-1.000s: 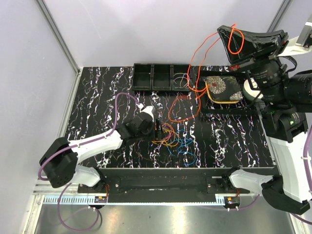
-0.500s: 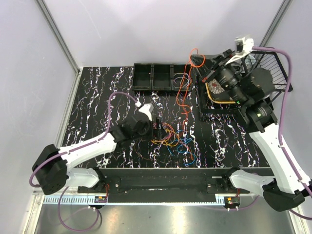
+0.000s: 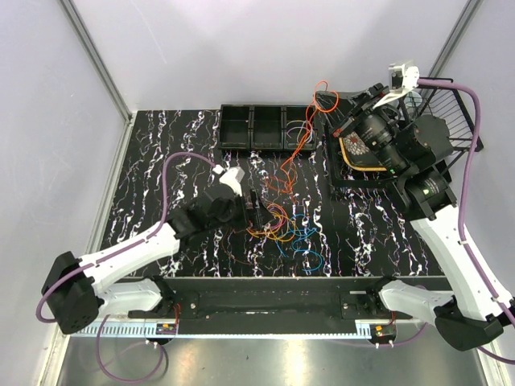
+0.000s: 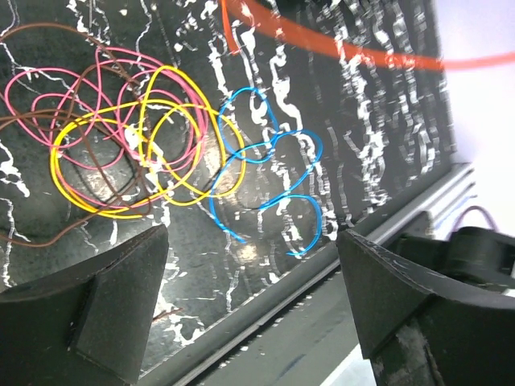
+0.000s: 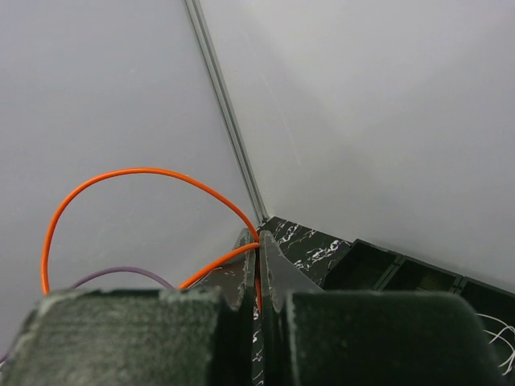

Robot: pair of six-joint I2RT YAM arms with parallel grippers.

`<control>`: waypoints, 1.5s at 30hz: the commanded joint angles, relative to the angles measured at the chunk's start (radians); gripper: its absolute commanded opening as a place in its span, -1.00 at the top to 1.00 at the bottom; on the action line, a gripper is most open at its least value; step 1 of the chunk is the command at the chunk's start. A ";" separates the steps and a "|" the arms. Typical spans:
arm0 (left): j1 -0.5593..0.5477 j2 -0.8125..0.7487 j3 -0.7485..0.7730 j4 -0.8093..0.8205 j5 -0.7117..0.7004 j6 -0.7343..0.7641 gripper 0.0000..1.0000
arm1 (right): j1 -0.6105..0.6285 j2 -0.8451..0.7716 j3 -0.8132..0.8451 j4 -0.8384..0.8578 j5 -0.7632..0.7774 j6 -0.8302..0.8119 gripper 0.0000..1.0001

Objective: Untangle the cables

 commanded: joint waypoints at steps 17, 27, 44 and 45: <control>-0.038 0.110 0.245 -0.051 0.073 0.034 -0.79 | 0.007 -0.021 -0.041 0.085 0.001 0.054 1.00; -0.023 0.409 0.431 -0.120 0.168 -0.118 -0.78 | 0.005 -0.027 -0.060 0.106 -0.001 0.071 1.00; -0.015 0.465 0.413 -0.080 0.232 -0.276 -0.64 | 0.005 -0.050 -0.099 0.129 0.008 0.066 1.00; -0.014 0.466 0.410 -0.076 0.229 -0.281 -0.56 | 0.007 -0.052 -0.102 0.131 0.008 0.068 1.00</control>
